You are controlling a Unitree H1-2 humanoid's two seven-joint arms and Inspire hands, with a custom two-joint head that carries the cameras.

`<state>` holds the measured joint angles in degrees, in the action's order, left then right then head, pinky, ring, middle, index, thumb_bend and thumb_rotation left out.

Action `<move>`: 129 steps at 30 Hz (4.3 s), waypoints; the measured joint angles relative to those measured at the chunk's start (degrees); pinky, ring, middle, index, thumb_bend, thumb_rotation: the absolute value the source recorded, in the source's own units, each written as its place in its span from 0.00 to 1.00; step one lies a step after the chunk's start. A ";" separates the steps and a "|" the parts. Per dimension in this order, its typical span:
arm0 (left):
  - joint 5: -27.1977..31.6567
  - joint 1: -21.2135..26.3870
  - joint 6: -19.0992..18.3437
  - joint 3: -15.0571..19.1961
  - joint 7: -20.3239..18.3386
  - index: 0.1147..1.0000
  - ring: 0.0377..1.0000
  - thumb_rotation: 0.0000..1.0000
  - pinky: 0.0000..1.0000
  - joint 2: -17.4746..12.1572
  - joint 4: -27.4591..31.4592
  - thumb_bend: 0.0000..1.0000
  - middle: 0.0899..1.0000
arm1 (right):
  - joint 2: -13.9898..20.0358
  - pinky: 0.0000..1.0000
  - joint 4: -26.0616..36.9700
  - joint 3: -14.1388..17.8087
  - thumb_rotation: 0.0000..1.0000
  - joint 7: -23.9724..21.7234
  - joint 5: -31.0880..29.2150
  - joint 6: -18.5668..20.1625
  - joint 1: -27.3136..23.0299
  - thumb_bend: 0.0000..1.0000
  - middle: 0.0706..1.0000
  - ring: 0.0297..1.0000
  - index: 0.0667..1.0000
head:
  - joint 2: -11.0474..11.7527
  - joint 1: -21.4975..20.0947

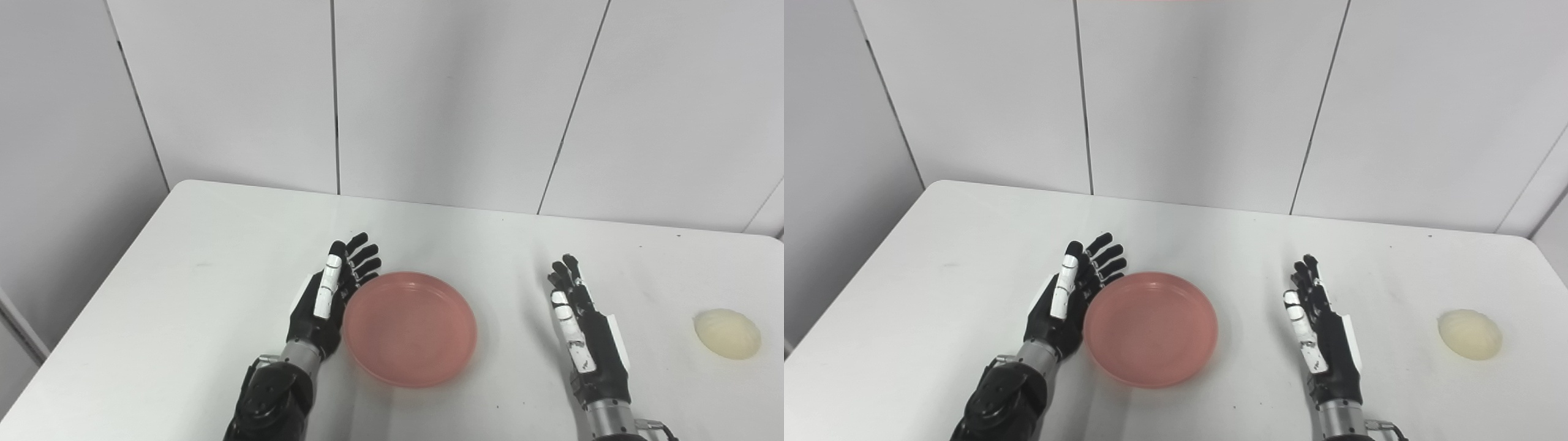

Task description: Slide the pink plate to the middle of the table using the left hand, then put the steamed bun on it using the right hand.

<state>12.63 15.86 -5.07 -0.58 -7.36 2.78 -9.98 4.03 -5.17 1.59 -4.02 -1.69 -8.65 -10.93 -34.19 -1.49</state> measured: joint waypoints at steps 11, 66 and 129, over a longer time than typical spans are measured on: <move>-0.74 -1.90 0.90 -2.48 -0.84 1.00 1.00 0.98 1.00 1.02 1.35 0.68 1.00 | -0.53 1.00 0.19 -1.64 0.81 0.06 0.63 1.01 -0.02 0.61 0.97 0.97 0.99 | -0.53 -4.32; -0.75 -0.79 5.86 -2.40 -5.28 0.99 1.00 1.00 1.00 -2.83 -2.08 0.62 1.00 | 18.95 0.75 8.33 3.90 0.41 12.06 45.26 33.32 -8.04 0.75 0.87 0.83 0.88 | 3.16 -29.80; -0.61 -1.64 4.51 -2.92 -6.85 0.96 0.98 0.91 0.99 -4.24 -0.75 0.69 0.99 | 13.79 0.18 -0.53 12.53 0.00 13.89 45.77 35.51 -11.32 0.53 0.43 0.23 0.45 | 1.06 -24.99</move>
<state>12.02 14.22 -0.56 -3.51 -14.21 -1.45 -10.73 17.82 -5.70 14.12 9.87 44.08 26.86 -22.25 -33.13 -26.47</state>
